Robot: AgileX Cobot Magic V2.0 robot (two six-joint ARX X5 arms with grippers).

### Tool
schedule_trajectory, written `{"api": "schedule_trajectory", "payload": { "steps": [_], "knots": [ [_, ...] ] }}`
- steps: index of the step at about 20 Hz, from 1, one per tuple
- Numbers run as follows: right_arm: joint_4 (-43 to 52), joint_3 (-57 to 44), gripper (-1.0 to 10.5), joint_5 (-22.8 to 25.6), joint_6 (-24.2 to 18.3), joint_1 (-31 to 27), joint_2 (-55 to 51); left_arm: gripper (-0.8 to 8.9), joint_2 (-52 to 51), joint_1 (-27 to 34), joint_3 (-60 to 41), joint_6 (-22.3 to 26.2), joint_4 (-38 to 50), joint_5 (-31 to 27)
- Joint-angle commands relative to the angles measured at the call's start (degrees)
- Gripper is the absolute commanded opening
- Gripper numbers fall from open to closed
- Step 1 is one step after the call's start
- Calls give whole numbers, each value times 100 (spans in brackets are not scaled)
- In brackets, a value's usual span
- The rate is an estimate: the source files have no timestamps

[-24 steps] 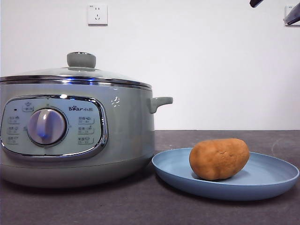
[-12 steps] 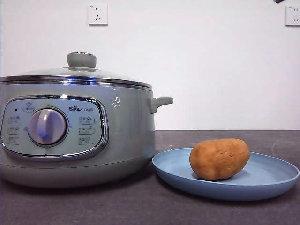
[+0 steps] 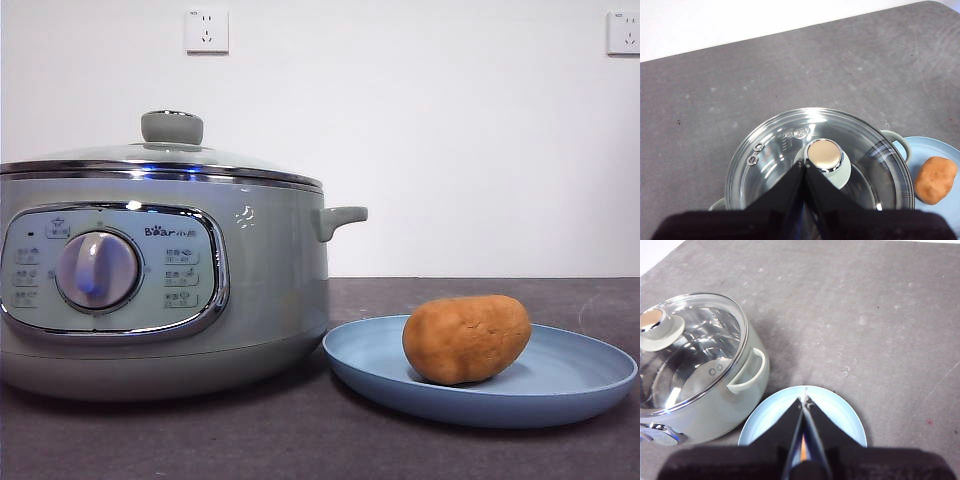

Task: Take the potato out from the steamer,put the potato on the plate,close the lid

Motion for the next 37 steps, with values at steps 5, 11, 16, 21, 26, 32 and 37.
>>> {"api": "schedule_trajectory", "payload": {
  "steps": [5,11,16,21,26,32,37],
  "knots": [
    [24,39,-11,17,-42,0,-9,-3,-11,-15,-20,-42,15,-2],
    [22,39,-11,17,-42,0,-9,-3,-260,337,-26,122,17,7],
    [22,39,-11,17,-42,0,-9,-3,-1606,1521,-1692,-520,1792,999],
    [22,39,-11,17,-42,0,-9,-3,-3128,2103,-4105,-560,3086,1084],
    [22,39,-11,17,-42,0,-9,-3,-4269,2441,-5659,-686,3209,1036],
    [15,39,-11,17,-42,0,-9,-3,-4972,2649,-6400,-706,3084,831],
    [7,39,-11,20,-42,0,-9,-3,-4972,2651,-6400,-619,3077,776]
  ]
}}
